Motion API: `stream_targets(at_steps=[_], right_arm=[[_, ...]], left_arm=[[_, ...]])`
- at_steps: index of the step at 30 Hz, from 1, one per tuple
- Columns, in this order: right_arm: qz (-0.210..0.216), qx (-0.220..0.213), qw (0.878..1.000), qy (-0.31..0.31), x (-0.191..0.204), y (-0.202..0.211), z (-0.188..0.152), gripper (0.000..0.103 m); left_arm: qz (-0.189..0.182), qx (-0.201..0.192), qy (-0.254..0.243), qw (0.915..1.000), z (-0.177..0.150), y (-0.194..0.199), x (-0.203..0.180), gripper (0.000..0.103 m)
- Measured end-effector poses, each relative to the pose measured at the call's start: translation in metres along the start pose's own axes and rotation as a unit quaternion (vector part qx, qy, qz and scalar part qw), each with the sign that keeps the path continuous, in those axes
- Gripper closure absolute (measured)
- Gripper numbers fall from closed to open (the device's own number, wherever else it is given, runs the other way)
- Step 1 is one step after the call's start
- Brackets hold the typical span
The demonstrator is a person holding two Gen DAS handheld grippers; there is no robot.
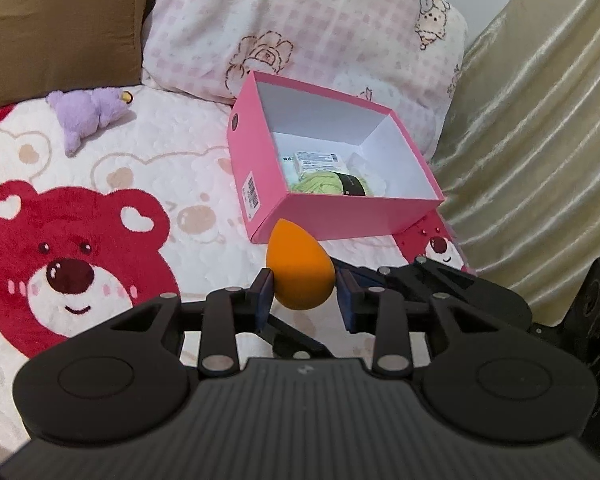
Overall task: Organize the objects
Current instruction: 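Lift the orange sponge with the left tool and carry it over the pink box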
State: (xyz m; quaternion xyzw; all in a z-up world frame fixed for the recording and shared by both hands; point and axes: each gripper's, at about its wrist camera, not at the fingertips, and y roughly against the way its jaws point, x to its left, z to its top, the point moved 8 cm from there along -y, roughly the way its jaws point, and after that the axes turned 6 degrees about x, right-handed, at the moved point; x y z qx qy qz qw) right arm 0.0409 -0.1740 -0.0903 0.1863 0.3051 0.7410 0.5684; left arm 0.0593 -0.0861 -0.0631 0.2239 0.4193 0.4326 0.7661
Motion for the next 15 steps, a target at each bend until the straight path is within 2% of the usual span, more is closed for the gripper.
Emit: stream_targets(at_steps=[11, 15], right_arm=[[0.003, 0.005, 0.999, -0.052, -0.030, 0.015, 0.012, 0.045], [-0.001, 0.014, 0.998, -0.058, -0.044, 0.016, 0.015, 0.045]], left_arm=[[0.010, 0.004, -0.035, 0.9993, 0.022, -0.001, -0.042, 0.071], [0.008, 0.006, -0.031, 0.9995, 0.034, -0.008, -0.056, 0.071]])
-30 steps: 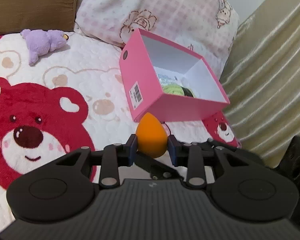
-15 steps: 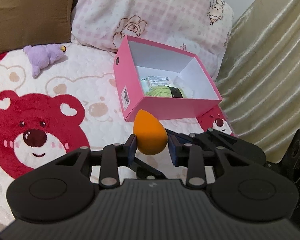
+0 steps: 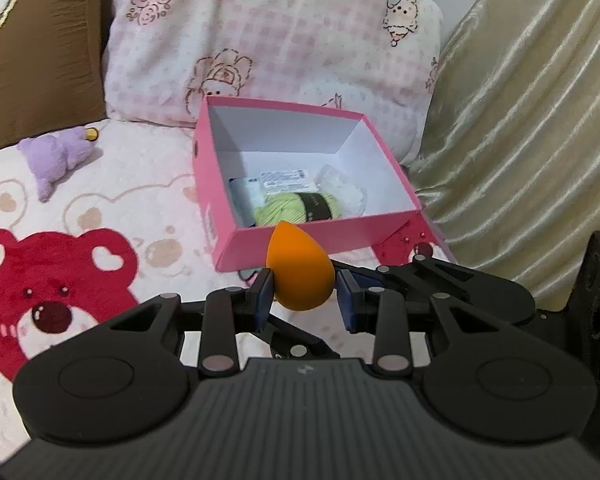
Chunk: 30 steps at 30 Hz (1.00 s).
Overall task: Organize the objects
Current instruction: 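Lift the orange sponge with the left tool and carry it over the pink box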
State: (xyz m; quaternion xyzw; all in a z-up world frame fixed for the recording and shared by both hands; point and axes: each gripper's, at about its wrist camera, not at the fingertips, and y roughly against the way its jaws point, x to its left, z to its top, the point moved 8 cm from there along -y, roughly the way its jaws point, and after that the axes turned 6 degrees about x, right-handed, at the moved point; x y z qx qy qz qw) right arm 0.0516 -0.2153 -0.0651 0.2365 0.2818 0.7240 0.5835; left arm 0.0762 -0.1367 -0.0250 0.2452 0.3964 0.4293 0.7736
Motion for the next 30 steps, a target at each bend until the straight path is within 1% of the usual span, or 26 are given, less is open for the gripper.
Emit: stream_targets(at_steps=[5, 7, 9, 11, 13, 14, 16, 18, 20, 22, 24, 26, 27, 30], right_arm=[[-0.029, 0.012, 0.999, 0.026, -0.017, 0.006, 0.010, 0.046], [-0.029, 0.014, 0.999, 0.037, -0.025, 0.009, 0.015, 0.046], [-0.028, 0.017, 0.998, 0.053, -0.035, 0.014, 0.021, 0.047], [-0.035, 0.021, 0.997, 0.069, -0.044, 0.017, 0.026, 0.046], [-0.046, 0.026, 0.996, 0.072, -0.052, 0.018, 0.030, 0.047], [-0.056, 0.030, 0.995, 0.071, -0.056, 0.019, 0.032, 0.047], [-0.073, 0.039, 0.994, 0.074, -0.061, 0.019, 0.036, 0.047], [-0.068, 0.045, 0.994, 0.068, -0.068, 0.019, 0.039, 0.047], [-0.050, 0.053, 0.995, 0.066, -0.076, 0.014, 0.041, 0.046], [-0.050, 0.056, 0.995, 0.070, -0.088, 0.007, 0.047, 0.046], [-0.039, 0.058, 0.996, 0.053, -0.100, 0.000, 0.050, 0.046], [-0.034, 0.054, 0.997, 0.041, -0.109, -0.008, 0.053, 0.046], [-0.025, 0.057, 0.998, 0.027, -0.114, -0.012, 0.054, 0.046], [-0.020, 0.080, 0.996, -0.016, -0.129, -0.024, 0.059, 0.046]], left_arm=[[-0.012, -0.004, 0.013, 0.9998, 0.013, -0.010, -0.015, 0.071], [-0.012, -0.006, 0.014, 0.9998, 0.020, -0.013, -0.020, 0.071], [-0.029, -0.004, 0.026, 0.9992, 0.028, -0.017, -0.025, 0.071], [-0.038, -0.006, 0.037, 0.9986, 0.037, -0.020, -0.031, 0.071], [-0.051, -0.012, 0.044, 0.9977, 0.042, -0.020, -0.040, 0.071], [-0.053, -0.015, 0.042, 0.9976, 0.045, -0.022, -0.045, 0.071], [-0.044, -0.020, 0.038, 0.9981, 0.050, -0.025, -0.052, 0.071], [-0.031, -0.024, 0.035, 0.9986, 0.058, -0.031, -0.055, 0.069], [-0.038, -0.027, 0.043, 0.9980, 0.066, -0.038, -0.056, 0.069], [-0.039, -0.028, 0.043, 0.9979, 0.072, -0.045, -0.059, 0.069], [-0.029, -0.026, 0.029, 0.9988, 0.079, -0.052, -0.063, 0.069], [-0.022, -0.019, 0.029, 0.9991, 0.086, -0.060, -0.064, 0.069], [-0.025, -0.015, 0.030, 0.9991, 0.089, -0.064, -0.065, 0.069], [-0.038, -0.004, 0.035, 0.9986, 0.099, -0.072, -0.066, 0.069]])
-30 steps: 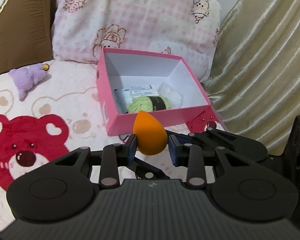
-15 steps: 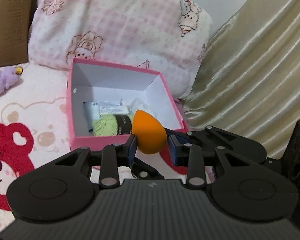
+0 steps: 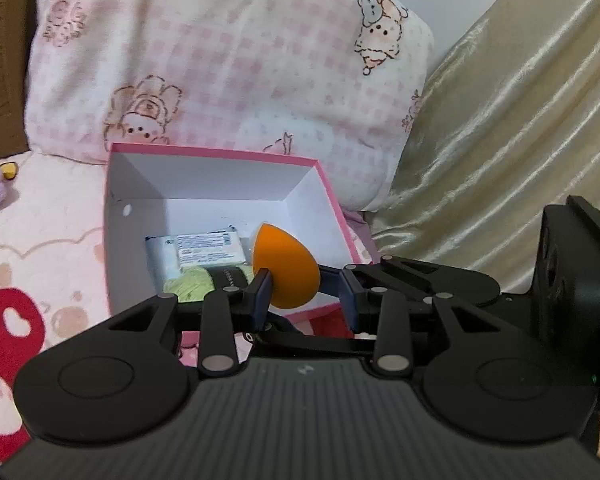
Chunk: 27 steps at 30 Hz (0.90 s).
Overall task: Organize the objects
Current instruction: 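Lift the orange sponge with the left tool and carry it over the pink box, then lower the sponge into the box and open the left tool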
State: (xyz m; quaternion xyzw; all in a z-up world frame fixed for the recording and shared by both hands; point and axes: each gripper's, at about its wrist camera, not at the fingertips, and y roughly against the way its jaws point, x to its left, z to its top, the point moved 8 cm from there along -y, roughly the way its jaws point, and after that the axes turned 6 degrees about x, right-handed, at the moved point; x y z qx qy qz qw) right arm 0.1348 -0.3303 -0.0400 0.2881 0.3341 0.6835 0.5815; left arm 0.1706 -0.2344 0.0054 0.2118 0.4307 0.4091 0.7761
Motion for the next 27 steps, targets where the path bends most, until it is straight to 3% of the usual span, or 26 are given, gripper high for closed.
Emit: stream_targets(at_steps=[10, 17, 27], right_arm=[[-0.006, 0.062, 0.998, -0.010, -0.033, -0.020, 0.020, 0.048], [0.002, 0.065, 0.997, -0.040, -0.062, -0.041, 0.027, 0.046], [-0.003, 0.077, 0.997, -0.030, -0.100, -0.088, 0.039, 0.047]], left_arm=[[-0.050, 0.036, 0.040, 0.9973, 0.029, -0.035, 0.008, 0.069], [-0.080, 0.050, 0.089, 0.9916, 0.046, -0.079, 0.028, 0.069], [-0.053, 0.057, 0.114, 0.9905, 0.065, -0.149, 0.052, 0.069]])
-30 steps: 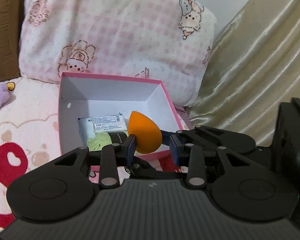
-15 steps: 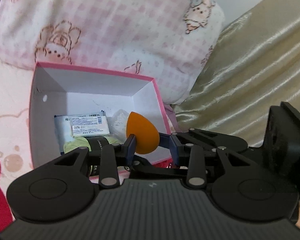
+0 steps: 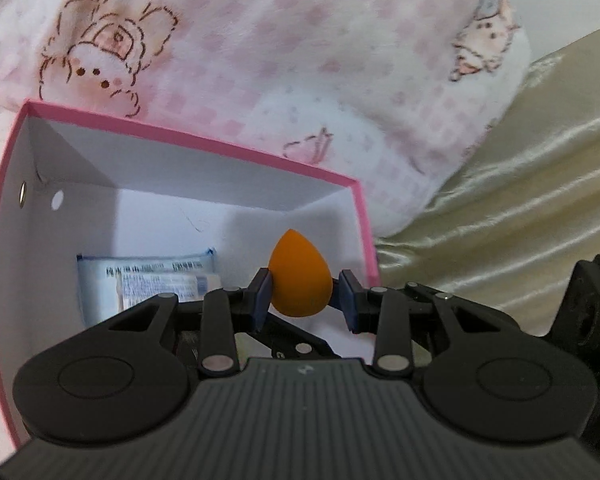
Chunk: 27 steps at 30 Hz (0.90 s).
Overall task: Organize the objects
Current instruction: 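Lower the sponge into the box and open the left tool, then withdraw the open left tool up out of the box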
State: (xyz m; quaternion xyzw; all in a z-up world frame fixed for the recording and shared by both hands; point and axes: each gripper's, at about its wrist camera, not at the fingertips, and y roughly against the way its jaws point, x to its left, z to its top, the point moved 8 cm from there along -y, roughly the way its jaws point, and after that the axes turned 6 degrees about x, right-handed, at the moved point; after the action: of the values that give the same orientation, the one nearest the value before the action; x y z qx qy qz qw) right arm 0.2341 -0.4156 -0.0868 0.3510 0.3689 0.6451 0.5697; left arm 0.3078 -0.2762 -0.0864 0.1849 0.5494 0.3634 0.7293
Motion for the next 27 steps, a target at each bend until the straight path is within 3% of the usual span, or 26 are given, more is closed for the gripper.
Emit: stream_targets(at_steps=[6, 14, 20, 27], right_arm=[[-0.012, 0.012, 1.000, 0.002, -0.014, -0.032, 0.009, 0.047], [0.008, 0.012, 1.000, -0.015, -0.025, -0.051, 0.008, 0.047], [-0.010, 0.024, 1.000, -0.011, -0.026, -0.061, 0.015, 0.047], [-0.025, 0.021, 0.999, -0.013, -0.033, -0.045, 0.003, 0.047]], left_arm=[[0.024, 0.005, -0.008, 0.9997, 0.012, -0.023, 0.006, 0.069], [0.031, 0.008, -0.011, 0.9994, 0.018, -0.040, 0.019, 0.069], [0.068, 0.013, -0.025, 0.9973, 0.025, -0.052, 0.025, 0.069], [0.078, 0.000, -0.053, 0.9955, 0.020, -0.024, 0.017, 0.066]])
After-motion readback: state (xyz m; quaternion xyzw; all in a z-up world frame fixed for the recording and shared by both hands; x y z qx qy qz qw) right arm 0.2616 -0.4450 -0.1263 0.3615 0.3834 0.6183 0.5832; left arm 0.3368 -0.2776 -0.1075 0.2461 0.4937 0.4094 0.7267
